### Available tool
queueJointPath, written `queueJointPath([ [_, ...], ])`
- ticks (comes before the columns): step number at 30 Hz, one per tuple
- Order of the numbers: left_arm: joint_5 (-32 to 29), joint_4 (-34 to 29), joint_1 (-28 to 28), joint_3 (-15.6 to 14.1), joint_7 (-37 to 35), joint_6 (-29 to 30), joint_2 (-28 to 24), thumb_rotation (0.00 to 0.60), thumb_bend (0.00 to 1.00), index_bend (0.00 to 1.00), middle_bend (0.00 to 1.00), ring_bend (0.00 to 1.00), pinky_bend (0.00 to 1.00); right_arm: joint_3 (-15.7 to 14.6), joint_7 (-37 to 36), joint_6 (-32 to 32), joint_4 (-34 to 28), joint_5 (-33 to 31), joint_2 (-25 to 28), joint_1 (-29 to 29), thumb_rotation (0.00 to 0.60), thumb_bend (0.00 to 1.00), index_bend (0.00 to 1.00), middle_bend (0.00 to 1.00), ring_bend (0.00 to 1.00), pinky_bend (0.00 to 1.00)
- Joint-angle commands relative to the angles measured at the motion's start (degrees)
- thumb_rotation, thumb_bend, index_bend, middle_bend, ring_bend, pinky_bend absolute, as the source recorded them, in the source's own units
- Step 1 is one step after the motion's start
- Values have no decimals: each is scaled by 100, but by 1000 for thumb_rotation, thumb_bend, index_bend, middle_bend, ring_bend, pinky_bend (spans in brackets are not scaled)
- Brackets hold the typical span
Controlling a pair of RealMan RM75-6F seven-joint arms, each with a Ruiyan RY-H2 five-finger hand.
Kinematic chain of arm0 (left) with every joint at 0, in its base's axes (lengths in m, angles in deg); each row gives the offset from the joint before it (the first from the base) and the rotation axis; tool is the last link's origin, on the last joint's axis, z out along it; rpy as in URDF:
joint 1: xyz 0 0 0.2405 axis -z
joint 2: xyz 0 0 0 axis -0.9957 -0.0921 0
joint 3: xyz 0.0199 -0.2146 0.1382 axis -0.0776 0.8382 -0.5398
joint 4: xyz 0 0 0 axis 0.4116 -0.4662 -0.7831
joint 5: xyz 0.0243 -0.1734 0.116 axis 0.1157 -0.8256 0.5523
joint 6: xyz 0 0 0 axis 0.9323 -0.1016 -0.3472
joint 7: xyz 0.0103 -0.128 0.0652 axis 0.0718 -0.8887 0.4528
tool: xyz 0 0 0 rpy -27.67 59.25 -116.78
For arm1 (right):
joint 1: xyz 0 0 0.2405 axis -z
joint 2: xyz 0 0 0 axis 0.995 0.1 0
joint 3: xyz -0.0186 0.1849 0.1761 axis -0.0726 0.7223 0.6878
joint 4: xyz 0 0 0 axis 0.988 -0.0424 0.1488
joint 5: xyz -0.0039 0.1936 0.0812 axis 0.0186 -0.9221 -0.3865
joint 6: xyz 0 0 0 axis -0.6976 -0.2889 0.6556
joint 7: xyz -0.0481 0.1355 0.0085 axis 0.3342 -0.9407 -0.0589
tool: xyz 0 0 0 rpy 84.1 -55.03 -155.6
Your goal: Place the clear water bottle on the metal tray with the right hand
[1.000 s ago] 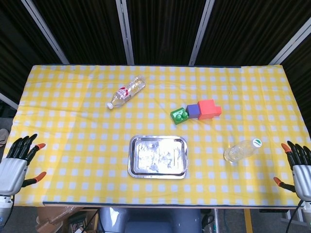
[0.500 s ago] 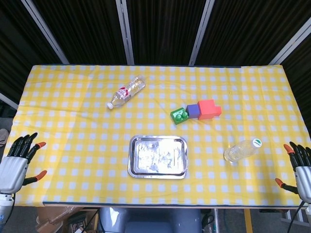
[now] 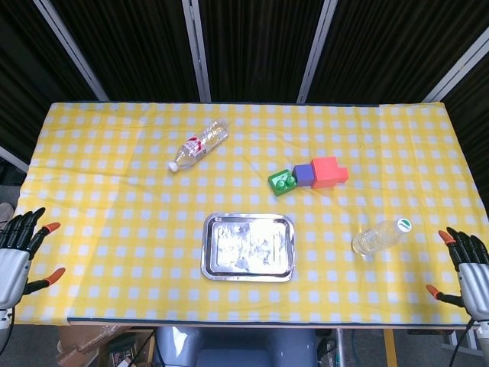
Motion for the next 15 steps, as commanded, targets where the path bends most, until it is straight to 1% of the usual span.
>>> queueJointPath([
  [1, 13, -12, -11, -11, -33, 9, -9, 600, 186, 201, 0, 0, 0, -138, -1050, 653, -217, -93, 122, -182, 600, 146, 86, 82, 0, 0],
  [3, 29, -29, -10, -22, -65, 4, -22, 600, 186, 201, 0, 0, 0, -168, -1565, 990, -168, -122, 140, -314, 600, 146, 86, 82, 0, 0],
  [5, 43, -35, -9, -33, -73, -6, -30, 600, 186, 201, 0, 0, 0, -152, -1724, 1184, -67, -165, 126, -412, 600, 146, 86, 82, 0, 0],
  [9, 61, -53, 0, -41, -77, -27, -35, 600, 187, 202, 0, 0, 0, -26, -1638, 1333, 27, -267, 61, -575, 600, 145, 86, 82, 0, 0],
  [15, 64, -62, 3, -47, -17, -48, -24, 600, 186, 203, 0, 0, 0, 191, -1381, 1693, -71, -598, 128, -840, 600, 146, 86, 82, 0, 0],
])
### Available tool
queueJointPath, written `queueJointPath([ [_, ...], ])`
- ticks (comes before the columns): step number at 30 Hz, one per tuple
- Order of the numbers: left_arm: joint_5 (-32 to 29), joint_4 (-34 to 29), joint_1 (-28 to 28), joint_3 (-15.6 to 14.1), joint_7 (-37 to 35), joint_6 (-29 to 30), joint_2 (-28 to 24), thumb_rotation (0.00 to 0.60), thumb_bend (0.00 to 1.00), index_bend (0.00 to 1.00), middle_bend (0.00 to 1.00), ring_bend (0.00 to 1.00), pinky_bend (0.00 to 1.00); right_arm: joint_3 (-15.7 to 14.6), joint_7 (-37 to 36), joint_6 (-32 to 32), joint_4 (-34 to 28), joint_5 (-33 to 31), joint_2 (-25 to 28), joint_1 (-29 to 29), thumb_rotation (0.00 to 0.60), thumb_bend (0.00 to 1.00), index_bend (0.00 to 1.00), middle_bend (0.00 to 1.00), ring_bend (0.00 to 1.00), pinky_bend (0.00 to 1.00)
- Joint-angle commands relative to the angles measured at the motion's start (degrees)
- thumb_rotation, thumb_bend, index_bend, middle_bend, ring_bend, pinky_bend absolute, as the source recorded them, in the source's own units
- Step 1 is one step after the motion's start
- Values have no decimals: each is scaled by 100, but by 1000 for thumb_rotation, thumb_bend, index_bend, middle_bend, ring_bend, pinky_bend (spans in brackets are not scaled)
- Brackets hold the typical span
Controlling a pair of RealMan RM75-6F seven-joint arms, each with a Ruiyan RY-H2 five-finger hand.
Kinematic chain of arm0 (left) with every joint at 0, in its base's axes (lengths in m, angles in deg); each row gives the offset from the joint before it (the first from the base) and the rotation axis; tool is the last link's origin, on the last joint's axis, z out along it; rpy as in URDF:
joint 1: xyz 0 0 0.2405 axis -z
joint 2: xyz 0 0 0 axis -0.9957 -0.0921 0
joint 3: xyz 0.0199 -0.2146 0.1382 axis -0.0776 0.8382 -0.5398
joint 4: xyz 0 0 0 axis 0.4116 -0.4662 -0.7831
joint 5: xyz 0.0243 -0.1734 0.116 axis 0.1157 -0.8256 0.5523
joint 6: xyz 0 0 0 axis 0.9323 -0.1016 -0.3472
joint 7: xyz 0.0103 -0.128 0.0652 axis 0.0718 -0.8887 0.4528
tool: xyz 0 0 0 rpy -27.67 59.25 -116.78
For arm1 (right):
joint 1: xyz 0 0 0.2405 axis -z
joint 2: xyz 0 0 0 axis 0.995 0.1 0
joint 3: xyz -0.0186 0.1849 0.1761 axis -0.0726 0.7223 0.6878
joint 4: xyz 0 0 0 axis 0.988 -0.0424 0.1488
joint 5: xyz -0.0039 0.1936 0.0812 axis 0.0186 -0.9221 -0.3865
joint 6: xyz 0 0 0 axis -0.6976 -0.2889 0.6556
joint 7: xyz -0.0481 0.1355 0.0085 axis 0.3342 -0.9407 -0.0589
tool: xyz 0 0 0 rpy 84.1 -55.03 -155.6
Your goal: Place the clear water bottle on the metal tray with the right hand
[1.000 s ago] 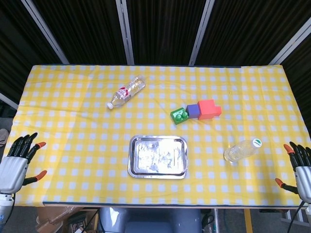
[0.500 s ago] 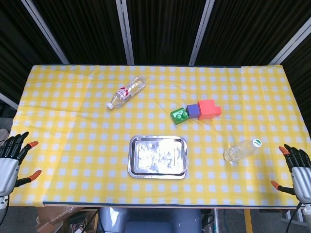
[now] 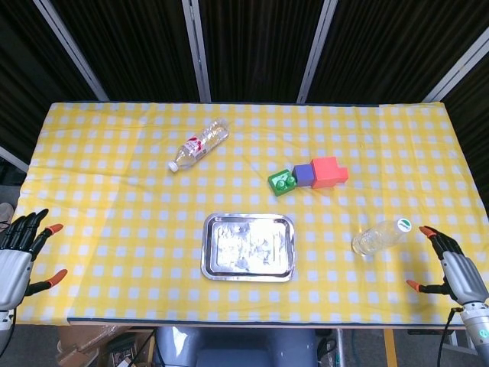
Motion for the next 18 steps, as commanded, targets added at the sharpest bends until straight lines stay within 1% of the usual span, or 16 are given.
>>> queueJointPath([
  [1, 14, -6, -6, -4, 23, 12, 3, 600, 186, 203, 0, 0, 0, 143, 115, 342, -60, -256, 40, -215, 600, 146, 86, 82, 0, 0],
  [6, -24, -7, -5, 0, 52, -19, 13, 600, 187, 203, 0, 0, 0, 224, -328, 806, -23, -399, -15, -441, 600, 146, 85, 82, 0, 0],
  [11, -5, -16, 1, 2, 96, -20, 27, 600, 186, 204, 0, 0, 0, 215, -975, 1194, -11, -246, -25, -665, 600, 145, 86, 82, 0, 0],
  [18, -16, -13, 12, -1, 144, -58, 44, 600, 186, 204, 0, 0, 0, 196, -1412, 1380, 13, -64, -187, -872, 600, 146, 85, 107, 0, 0],
])
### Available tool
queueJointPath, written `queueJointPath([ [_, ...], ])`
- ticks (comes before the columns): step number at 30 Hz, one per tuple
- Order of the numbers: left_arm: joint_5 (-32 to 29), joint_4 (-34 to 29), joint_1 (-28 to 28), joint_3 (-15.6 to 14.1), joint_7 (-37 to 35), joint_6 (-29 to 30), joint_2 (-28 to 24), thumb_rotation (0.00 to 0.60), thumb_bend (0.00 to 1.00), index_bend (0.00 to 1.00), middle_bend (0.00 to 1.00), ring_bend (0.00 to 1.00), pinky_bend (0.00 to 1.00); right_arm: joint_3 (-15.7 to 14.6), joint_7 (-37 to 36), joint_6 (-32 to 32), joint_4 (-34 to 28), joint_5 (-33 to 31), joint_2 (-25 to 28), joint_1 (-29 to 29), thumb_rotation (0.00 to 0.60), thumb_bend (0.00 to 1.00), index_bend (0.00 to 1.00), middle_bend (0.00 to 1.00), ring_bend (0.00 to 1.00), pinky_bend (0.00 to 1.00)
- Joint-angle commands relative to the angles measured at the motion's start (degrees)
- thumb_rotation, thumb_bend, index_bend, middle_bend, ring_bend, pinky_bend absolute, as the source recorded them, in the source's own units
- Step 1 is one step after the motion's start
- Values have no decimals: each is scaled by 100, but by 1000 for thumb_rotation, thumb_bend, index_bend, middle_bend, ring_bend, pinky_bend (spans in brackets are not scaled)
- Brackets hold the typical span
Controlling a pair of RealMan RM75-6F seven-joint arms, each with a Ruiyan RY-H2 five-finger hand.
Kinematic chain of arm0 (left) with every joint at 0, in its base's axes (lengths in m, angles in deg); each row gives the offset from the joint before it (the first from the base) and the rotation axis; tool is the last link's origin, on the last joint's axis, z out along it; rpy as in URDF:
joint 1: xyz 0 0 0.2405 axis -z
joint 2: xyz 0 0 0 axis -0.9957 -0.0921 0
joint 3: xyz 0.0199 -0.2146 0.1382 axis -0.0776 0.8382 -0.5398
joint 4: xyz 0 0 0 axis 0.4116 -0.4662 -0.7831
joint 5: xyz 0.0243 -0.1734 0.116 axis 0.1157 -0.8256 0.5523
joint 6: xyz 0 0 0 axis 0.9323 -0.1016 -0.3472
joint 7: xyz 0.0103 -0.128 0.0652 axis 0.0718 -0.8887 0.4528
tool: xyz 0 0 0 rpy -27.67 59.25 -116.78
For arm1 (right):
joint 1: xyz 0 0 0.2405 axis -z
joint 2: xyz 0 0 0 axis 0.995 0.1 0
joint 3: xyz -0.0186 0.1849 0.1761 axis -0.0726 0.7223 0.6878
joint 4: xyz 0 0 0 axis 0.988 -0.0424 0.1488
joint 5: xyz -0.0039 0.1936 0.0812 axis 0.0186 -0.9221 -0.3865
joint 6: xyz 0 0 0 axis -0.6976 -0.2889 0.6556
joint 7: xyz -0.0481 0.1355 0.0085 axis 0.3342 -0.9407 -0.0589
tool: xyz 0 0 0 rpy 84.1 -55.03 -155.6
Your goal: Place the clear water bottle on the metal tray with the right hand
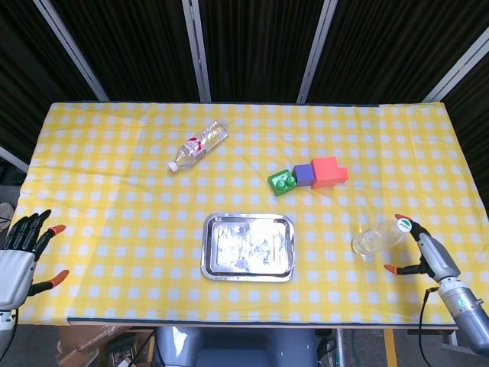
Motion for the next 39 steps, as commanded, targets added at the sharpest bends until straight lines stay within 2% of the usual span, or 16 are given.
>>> queueJointPath([
  [1, 6, -1, 2, -1, 6, -2, 1, 600, 186, 205, 0, 0, 0, 8, -157, 44, 3, 80, -101, -95, 600, 146, 85, 113, 0, 0],
  [7, -6, 3, 18, 0, 26, -41, 13, 600, 186, 206, 0, 0, 0, 0, -447, 76, 49, 174, -264, -204, 600, 146, 115, 154, 0, 0],
  [11, -2, 2, 38, -9, 68, -87, 35, 600, 186, 206, 0, 0, 0, 23, -392, 17, 143, 124, -409, -226, 600, 146, 179, 217, 0, 0],
  [17, -11, -17, 53, -17, 132, -131, 54, 600, 187, 206, 0, 0, 0, 91, -171, -115, 223, -71, -601, -197, 600, 146, 328, 310, 29, 0],
  [19, -7, -22, 54, -19, 142, -133, 57, 600, 187, 206, 0, 0, 0, 105, -152, -141, 250, -102, -644, -195, 600, 145, 378, 349, 63, 0],
  [27, 53, -56, 56, -49, 205, -131, 66, 600, 186, 206, 0, 0, 0, 350, -113, -577, 498, -366, -1044, -89, 600, 149, 710, 581, 262, 0],
  [29, 61, -62, 45, -51, 212, -108, 61, 600, 186, 206, 0, 0, 0, 406, -209, -659, 551, -401, -1132, -70, 600, 160, 748, 610, 290, 0],
  [35, 78, -75, 47, -64, 212, -115, 57, 600, 187, 207, 0, 0, 0, 377, -52, -672, 609, -361, -1207, -89, 600, 168, 759, 619, 305, 0],
  [39, 86, -75, 45, -70, 200, -112, 54, 600, 186, 207, 0, 0, 0, 358, 70, -625, 457, -275, -1146, -156, 600, 169, 758, 619, 360, 0],
])
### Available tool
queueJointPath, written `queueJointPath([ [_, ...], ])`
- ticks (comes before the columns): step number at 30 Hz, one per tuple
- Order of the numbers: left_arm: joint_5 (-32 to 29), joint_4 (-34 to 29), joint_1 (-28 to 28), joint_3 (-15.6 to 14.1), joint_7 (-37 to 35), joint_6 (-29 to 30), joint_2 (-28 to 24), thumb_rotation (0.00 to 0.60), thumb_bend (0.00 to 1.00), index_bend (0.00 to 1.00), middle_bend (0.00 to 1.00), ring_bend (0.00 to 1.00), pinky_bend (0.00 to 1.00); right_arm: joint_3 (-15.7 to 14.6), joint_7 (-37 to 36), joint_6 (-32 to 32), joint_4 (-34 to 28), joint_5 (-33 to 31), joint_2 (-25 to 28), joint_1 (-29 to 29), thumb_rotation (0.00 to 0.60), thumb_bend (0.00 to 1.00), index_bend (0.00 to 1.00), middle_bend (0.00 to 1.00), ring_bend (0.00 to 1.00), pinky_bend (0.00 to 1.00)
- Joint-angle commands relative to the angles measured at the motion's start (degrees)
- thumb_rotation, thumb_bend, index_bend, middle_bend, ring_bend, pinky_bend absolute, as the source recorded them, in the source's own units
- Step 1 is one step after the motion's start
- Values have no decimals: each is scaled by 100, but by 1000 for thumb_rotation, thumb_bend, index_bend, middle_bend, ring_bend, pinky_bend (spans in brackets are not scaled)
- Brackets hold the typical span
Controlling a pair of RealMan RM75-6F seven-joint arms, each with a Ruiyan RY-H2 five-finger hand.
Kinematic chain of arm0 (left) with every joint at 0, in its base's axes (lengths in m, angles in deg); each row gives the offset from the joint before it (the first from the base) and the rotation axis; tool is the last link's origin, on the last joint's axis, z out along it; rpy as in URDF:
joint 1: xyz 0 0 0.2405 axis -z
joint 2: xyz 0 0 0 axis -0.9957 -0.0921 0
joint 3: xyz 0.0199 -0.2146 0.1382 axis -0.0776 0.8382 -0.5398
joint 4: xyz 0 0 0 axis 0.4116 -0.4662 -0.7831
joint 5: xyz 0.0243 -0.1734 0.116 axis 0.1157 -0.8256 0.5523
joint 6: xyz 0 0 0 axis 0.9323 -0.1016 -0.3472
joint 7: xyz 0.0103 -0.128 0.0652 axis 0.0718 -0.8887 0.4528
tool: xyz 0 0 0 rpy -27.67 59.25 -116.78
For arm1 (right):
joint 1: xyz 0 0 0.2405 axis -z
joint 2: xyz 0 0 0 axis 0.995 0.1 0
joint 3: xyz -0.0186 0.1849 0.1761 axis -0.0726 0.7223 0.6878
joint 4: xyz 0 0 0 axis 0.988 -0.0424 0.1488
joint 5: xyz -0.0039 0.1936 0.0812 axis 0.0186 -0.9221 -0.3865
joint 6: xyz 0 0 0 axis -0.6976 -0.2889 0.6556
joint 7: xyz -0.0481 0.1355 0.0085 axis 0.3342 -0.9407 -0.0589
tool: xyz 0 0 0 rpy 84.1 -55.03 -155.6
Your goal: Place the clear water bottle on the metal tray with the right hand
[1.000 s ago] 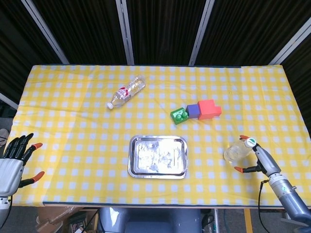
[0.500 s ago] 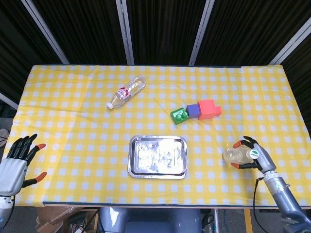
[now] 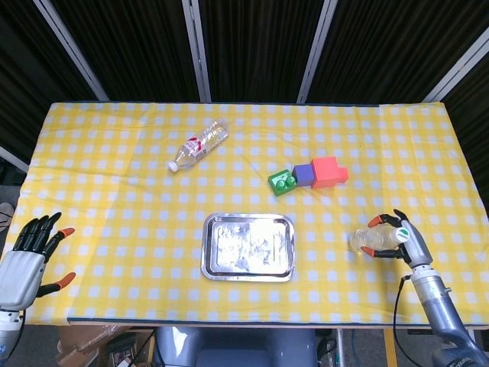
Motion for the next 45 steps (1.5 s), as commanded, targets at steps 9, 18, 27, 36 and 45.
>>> queueJointPath([
  [9, 0, 20, -33, 38, -130, 121, -47, 600, 186, 213, 0, 0, 0, 144, 1307, 404, -1264, -67, 684, -449, 600, 168, 759, 619, 392, 0],
  [18, 6, 36, -42, 45, -203, 153, -71, 600, 186, 217, 0, 0, 0, 381, 2930, 849, -2569, -1043, 1036, -921, 600, 169, 759, 619, 405, 0],
  [27, -5, 42, -31, 42, -233, 120, -76, 600, 186, 217, 0, 0, 0, 582, 3712, 1018, -3479, -1983, 956, -1404, 600, 169, 758, 619, 413, 0],
  [36, 11, 54, -45, 41, -313, 159, -106, 600, 186, 217, 0, 0, 0, 767, 4222, 965, -3753, -2860, 768, -1884, 600, 169, 759, 619, 413, 0],
  [45, 14, 55, -11, 20, -222, 63, -70, 600, 186, 217, 0, 0, 0, 1213, 4532, 941, -4070, -3377, 1191, -2360, 600, 169, 758, 619, 413, 0],
])
